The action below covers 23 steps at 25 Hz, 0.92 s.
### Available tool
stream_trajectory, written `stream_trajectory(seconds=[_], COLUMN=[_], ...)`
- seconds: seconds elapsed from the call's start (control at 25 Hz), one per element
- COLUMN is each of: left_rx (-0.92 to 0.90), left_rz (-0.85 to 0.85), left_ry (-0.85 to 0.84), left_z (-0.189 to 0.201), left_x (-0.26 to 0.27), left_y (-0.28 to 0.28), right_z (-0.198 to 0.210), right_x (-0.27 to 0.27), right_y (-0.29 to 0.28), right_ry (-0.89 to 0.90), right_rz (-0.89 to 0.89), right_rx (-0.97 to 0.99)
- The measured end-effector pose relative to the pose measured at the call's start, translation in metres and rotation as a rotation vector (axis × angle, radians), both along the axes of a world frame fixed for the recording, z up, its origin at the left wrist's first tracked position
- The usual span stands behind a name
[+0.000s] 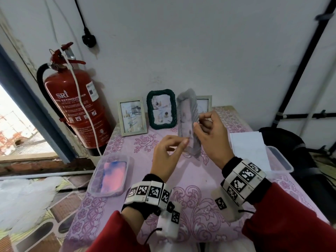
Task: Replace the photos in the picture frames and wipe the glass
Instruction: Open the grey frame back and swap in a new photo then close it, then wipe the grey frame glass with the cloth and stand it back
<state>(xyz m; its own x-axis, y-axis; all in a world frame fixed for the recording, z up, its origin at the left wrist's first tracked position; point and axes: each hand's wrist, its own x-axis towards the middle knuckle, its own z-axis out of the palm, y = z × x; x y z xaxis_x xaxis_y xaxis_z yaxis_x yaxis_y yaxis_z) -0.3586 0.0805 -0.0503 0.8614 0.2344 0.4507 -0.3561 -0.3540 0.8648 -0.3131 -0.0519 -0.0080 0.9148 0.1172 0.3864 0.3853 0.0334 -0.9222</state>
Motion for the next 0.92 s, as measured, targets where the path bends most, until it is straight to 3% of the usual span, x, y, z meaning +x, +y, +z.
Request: stream_trajectory(seconds=[0.2, 0.4, 0.68, 0.92], left_rx=[-0.167, -0.376, -0.384, -0.323], left_rz=[0.171, 0.016, 0.031, 0.053], left_ry=[0.113, 0.173, 0.232, 0.355], left_z=[-0.016, -0.030, -0.049, -0.070], left_x=[0.005, -0.004, -0.010, -0.013], left_y=[0.019, 0.033, 0.037, 0.042], right_z=[-0.011, -0.028, -0.057, -0.086], right_x=[-0.007, -0.004, -0.011, -0.014], right_y=[-0.003, -0.011, -0.020, -0.021], right_ry=[0.043, 0.224, 0.390, 0.415], right_rz=[0.053, 0.055, 0.166, 0.230], right_rx=[-0.066, 0.013, -0.163, -0.328])
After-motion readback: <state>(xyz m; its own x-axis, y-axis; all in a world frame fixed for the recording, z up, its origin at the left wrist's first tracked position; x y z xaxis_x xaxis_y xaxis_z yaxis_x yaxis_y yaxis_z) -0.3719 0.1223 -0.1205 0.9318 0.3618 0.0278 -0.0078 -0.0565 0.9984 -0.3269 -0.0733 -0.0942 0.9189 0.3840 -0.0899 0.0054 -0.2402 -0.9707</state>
